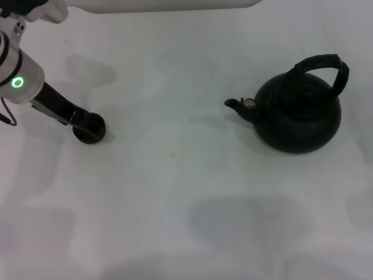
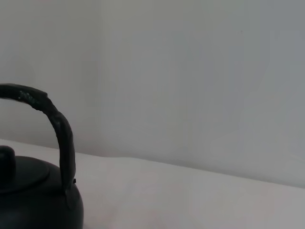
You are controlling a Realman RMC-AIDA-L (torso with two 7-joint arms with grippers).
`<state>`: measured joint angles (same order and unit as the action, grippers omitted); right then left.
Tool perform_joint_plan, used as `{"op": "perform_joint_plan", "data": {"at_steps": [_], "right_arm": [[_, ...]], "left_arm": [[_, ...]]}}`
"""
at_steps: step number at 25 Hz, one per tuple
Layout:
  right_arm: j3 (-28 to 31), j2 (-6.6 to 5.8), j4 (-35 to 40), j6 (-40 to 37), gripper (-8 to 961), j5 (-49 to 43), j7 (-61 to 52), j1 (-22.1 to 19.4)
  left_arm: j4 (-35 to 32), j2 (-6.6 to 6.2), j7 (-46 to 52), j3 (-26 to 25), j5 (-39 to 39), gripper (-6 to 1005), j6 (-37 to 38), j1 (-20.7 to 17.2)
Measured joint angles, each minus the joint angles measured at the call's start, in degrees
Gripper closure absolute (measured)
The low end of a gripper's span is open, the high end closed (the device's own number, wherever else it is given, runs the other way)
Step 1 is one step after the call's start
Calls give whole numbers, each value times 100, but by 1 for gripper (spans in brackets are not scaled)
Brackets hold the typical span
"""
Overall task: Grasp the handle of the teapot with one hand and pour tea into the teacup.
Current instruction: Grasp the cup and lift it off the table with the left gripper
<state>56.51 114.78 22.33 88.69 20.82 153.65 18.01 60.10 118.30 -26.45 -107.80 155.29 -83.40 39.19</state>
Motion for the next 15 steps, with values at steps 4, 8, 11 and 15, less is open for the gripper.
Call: {"op": "perform_joint_plan", "data": {"at_steps": [4,8,11,15], "right_arm": [[0,0,0,19,112,0,-2,0],[0,0,0,92,112,0,-10,0],[0,0,0,126,112,0,-19,0],[0,0,0,130,112,0,-27,0]], "left_arm": [[-3,0,0,23,9,122,69,-4],[-100,0,0,57,12,122,105,36],[-229,0,0,109,14,122,144,108],[-263,6,0,169,-7,122,211,123]]}}
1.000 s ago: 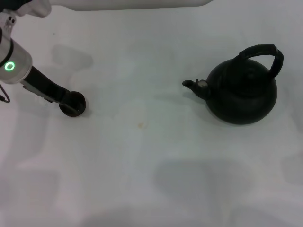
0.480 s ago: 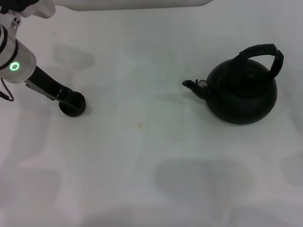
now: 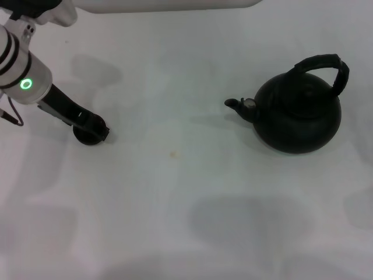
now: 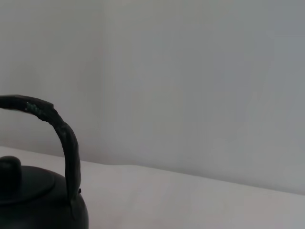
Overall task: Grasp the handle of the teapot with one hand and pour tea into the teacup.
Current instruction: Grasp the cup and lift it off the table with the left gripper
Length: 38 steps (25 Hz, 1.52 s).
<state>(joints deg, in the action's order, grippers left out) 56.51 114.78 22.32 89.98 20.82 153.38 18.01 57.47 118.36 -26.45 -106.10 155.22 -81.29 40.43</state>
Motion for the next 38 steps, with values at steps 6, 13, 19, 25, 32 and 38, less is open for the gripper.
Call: {"op": "perform_joint_plan", "data": {"at_steps": [6,13,19,25,32,38], "right_arm": [[0,0,0,-22,112,0,-1,0],[1,0,0,-37,113,0,-1,19],[9,0,0,-41,113,0,-1,35],[14,0,0,-43,113,0,-1,36],[47,6,1,-39,112,0,-1,28],[53,9,-2,-38,113,1,0,39]], "left_arm": [[-3,2,15,35,16,121,49,7],[0,3,29,41,28,121,49,15],[-96,3,35,46,35,122,54,45],[-120,3,35,46,37,121,68,78],[-122,3,35,45,43,145,87,82],[-134,2,22,44,43,237,46,92]]}}
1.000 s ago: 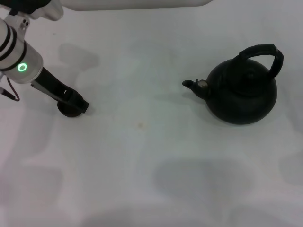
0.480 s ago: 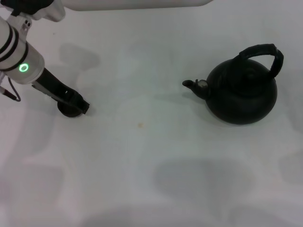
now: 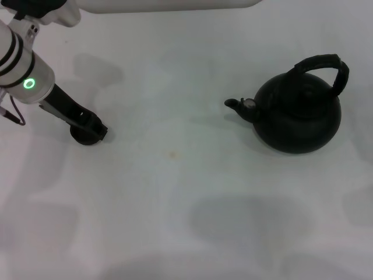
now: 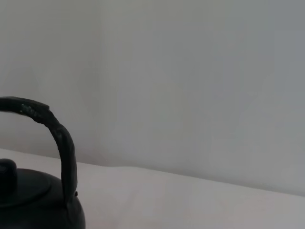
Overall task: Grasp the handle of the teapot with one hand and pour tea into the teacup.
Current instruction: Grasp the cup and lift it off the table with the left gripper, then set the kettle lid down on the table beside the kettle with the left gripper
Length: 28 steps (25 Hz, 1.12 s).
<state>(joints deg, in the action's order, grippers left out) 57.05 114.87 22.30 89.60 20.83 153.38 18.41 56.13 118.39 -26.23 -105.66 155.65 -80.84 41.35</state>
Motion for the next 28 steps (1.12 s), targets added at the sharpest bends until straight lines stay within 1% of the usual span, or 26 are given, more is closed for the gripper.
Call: {"op": "perform_joint_plan", "data": {"at_steps": [4,9,14,18,21,22,24,28], "right_arm": [[-12,0,-3,-4,112,29,3,4],[-22,0,-7,-4,112,44,7,5],[-42,9,-9,17,113,44,9,5],[-45,5,-85,37,113,43,25,-16],[-45,-3,-152,40,113,36,36,-40],[-45,-6,-151,40,113,34,36,-45],[-48,-7,-153,40,113,30,35,-46],[-54,-8,-156,40,112,28,36,-48]], "left_arm": [[4,0,-6,0,0,298,-10,1],[121,-1,-25,4,-8,298,-108,116],[222,-5,-215,11,-31,297,-192,364],[186,-3,-446,58,-88,297,-193,647],[173,7,-505,321,-251,297,-212,786],[171,12,-509,561,-387,297,-231,862],[170,18,-509,763,-489,297,-238,920],[164,48,-482,1488,-738,297,-248,1034]]}}
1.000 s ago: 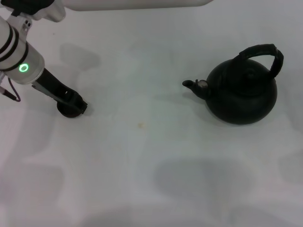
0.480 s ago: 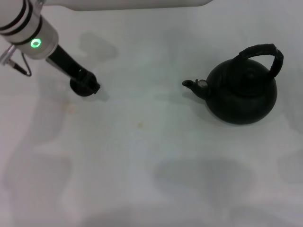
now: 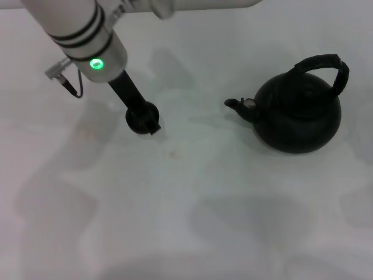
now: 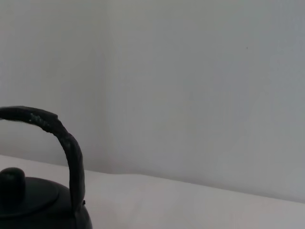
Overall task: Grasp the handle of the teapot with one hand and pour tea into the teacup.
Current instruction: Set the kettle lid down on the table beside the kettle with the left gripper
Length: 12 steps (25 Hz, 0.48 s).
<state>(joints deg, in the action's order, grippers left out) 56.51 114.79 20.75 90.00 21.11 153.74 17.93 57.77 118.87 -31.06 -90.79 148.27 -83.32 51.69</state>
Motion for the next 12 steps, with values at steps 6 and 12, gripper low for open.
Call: {"op": "perform_joint_plan", "data": {"at_steps": [6,12], "right_arm": [[0,6,-1,-2,112,-9,8,0],[0,16,0,-9,113,-17,15,0]], "left_arm": [[55,15,-55,612,-150,298,26,58],[73,13,-375,676,-187,298,66,126]]}}
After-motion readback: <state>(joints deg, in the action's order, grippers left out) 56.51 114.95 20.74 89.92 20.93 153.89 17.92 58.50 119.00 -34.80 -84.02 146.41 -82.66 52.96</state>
